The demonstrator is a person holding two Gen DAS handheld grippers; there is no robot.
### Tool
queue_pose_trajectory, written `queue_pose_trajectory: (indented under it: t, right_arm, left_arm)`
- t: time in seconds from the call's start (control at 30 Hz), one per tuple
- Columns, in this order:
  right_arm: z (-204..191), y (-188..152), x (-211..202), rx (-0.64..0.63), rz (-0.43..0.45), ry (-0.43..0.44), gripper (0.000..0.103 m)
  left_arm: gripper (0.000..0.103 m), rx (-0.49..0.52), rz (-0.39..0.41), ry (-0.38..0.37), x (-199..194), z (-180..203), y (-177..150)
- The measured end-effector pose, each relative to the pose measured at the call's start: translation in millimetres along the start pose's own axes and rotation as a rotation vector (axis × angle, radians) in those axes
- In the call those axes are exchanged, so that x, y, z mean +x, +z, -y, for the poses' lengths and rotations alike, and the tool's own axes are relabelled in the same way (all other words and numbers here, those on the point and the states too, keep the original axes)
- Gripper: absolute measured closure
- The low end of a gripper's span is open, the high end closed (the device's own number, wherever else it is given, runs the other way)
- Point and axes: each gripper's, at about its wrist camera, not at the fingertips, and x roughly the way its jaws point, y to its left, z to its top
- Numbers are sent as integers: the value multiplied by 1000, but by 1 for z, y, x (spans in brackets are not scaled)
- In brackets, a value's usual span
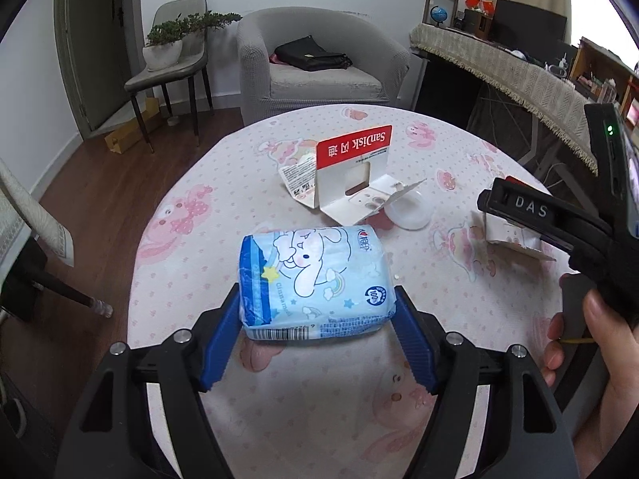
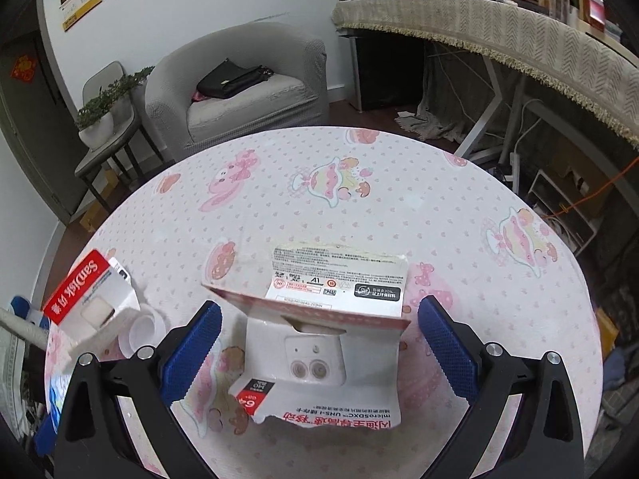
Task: Collect trash
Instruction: 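Grasp the blue-and-white tissue pack with the left gripper while the right gripper grasps the SanDisk packaging, then carry the tissue pack and SanDisk packaging over the bin with both grippers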
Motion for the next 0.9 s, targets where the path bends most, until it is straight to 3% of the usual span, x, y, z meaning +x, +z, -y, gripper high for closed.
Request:
queue_pose_trajectory:
  t: [0.03, 0.1, 0.2, 0.27, 0.4, 0.53, 0.9]
  right_arm:
    - [0, 1, 0, -7, 1, 7, 6]
    - [4, 2, -1, -14, 11, 0, 23]
    - [13, 4, -4, 26, 19, 56, 23]
    - [15, 6, -5, 21, 20, 94, 29]
    - [8, 11, -12, -51, 29, 103, 29]
    - [-2, 15, -30, -118, 77, 176, 29]
    - [-57, 7, -56, -299, 59, 496, 29]
  left_arm:
    - [29, -6, 1, -13, -2, -2, -1]
    - [29, 6, 9, -17, -6, -4, -2]
    - [29, 3, 25, -18, -13, -10, -1]
    - [29, -4, 32, -21, -17, -14, -1]
    - [29, -11, 46, -18, -25, -24, -1]
    - [29, -16, 59, -8, -32, -34, -3]
    - [29, -27, 89, 42, -45, -63, -9]
